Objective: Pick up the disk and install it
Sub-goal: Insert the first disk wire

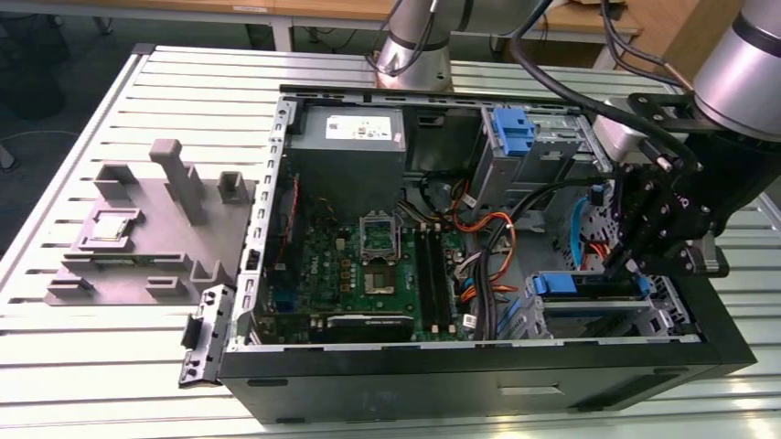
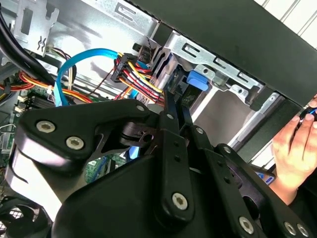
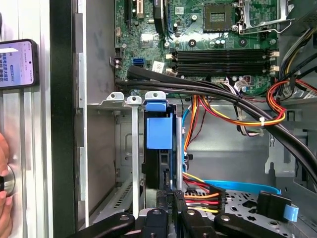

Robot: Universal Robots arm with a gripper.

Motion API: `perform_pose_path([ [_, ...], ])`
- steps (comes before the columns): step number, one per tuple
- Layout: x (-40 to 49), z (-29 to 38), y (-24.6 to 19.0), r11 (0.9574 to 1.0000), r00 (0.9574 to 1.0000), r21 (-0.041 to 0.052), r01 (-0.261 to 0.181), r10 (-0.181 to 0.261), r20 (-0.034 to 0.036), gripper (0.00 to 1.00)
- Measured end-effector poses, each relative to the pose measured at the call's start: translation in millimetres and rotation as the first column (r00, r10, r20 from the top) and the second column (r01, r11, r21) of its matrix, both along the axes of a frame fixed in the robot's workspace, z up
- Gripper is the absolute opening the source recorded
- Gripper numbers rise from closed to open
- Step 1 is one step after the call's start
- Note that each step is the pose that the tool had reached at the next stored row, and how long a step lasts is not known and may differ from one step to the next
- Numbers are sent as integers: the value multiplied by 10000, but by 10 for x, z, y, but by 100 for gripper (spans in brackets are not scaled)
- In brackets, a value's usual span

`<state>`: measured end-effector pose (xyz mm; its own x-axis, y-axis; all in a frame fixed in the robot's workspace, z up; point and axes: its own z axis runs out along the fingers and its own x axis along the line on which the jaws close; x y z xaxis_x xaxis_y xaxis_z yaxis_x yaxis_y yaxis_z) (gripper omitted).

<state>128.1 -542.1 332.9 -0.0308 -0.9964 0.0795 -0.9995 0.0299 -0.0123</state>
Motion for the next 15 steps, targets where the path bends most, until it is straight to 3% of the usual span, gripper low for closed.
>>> perform_pose_path([
  [15,0,-62,-2,10000,10000,32,6,-6,0,17],
])
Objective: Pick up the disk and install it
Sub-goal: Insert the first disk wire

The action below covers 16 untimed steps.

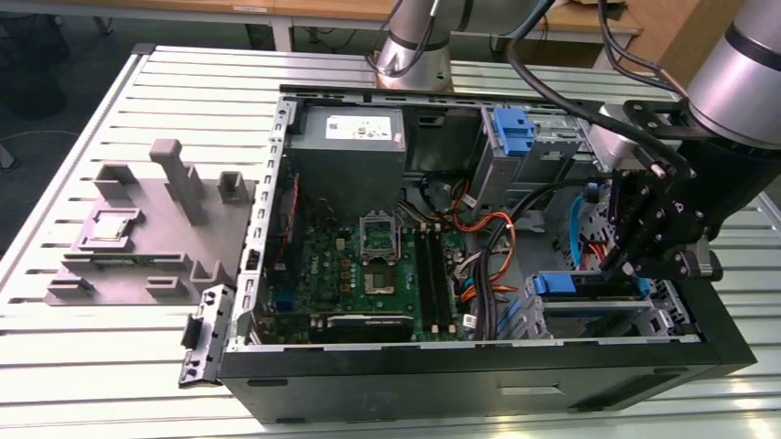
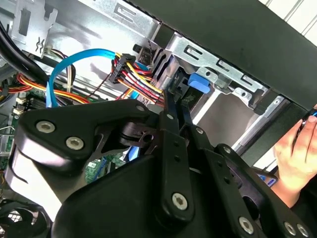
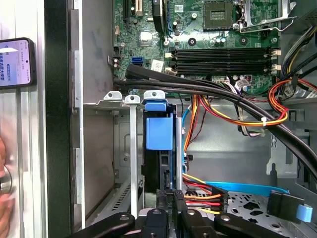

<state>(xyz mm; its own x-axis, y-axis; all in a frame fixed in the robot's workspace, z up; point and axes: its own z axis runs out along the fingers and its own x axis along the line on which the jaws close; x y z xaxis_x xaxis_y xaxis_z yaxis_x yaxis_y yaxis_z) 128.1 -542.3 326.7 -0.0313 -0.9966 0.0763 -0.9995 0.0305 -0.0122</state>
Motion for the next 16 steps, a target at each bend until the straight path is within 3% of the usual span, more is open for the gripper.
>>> perform_pose_path([
  [6,0,10,1,10000,10000,33,1,-1,0,18],
  [8,0,74,0,10000,10000,26,1,-1,0,18],
  [9,0,97,1,10000,10000,34,0,0,0,24],
  [10,0,114,0,10000,10000,36,0,0,0,24],
  [13,0,118,0,10000,10000,38,0,0,0,24],
  [16,0,119,0,10000,10000,37,0,0,0,16],
])
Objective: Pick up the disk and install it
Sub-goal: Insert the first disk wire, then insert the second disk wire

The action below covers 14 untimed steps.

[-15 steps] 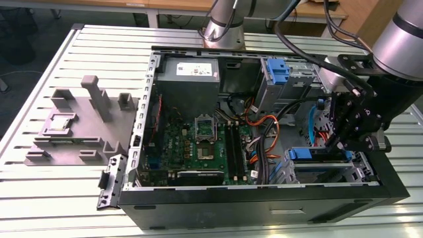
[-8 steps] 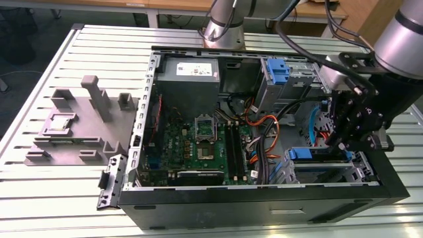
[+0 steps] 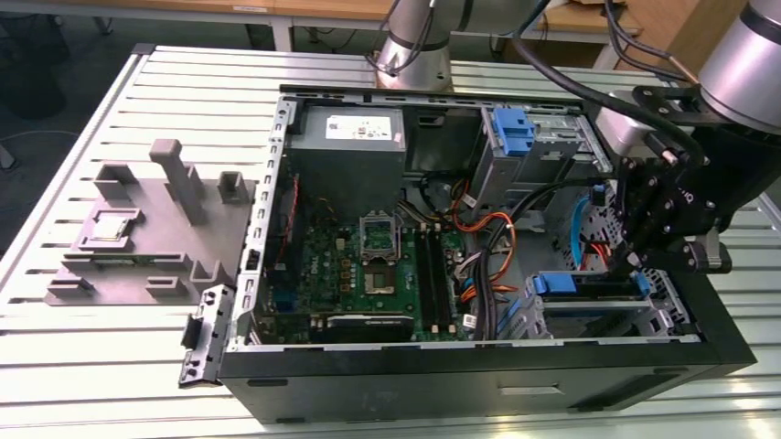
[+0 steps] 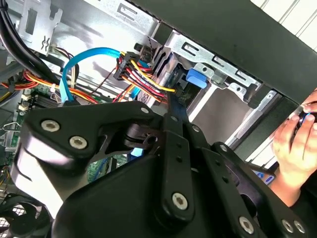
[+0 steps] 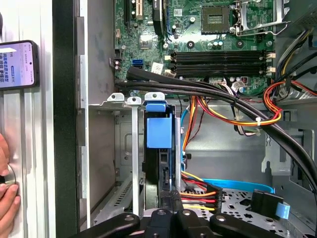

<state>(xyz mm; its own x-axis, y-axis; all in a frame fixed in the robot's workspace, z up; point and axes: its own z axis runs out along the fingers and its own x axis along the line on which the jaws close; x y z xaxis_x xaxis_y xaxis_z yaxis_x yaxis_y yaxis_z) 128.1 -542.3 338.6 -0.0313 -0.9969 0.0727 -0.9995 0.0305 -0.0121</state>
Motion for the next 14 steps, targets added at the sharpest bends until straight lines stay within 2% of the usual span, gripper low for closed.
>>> perform_pose_path([
  [1,0,0,0,10000,10000,1,1,-1,0,10],
  [14,-28,-1,0,10000,10000,19,0,0,0,10],
])
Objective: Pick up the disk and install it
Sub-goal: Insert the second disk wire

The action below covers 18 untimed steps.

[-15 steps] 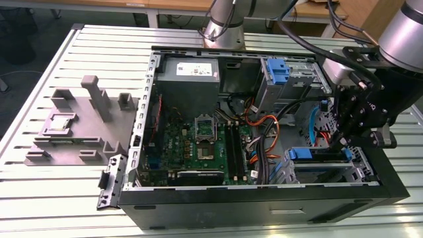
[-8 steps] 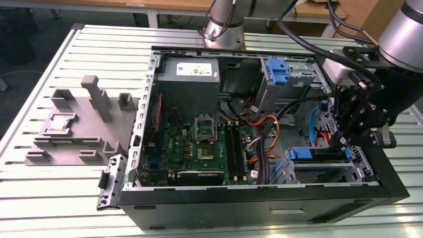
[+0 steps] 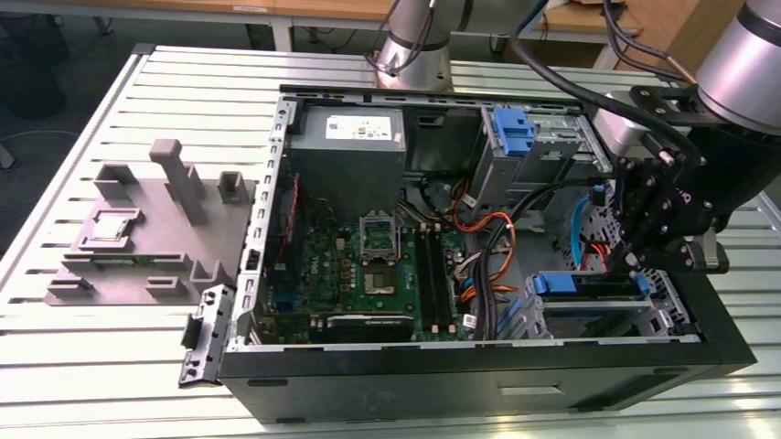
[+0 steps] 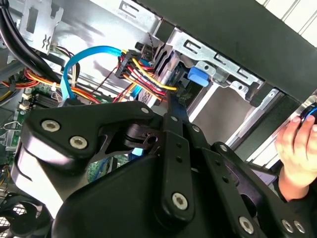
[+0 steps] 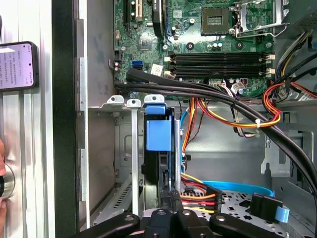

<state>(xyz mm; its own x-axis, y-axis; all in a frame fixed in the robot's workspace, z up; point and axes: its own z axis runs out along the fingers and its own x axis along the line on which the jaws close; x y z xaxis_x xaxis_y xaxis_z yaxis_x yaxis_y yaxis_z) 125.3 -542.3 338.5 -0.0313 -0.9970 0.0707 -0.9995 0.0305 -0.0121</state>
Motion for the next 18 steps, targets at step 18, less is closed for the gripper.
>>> perform_pose_path([
  [18,-114,-32,4,10000,10000,-1,0,0,0,10],
])
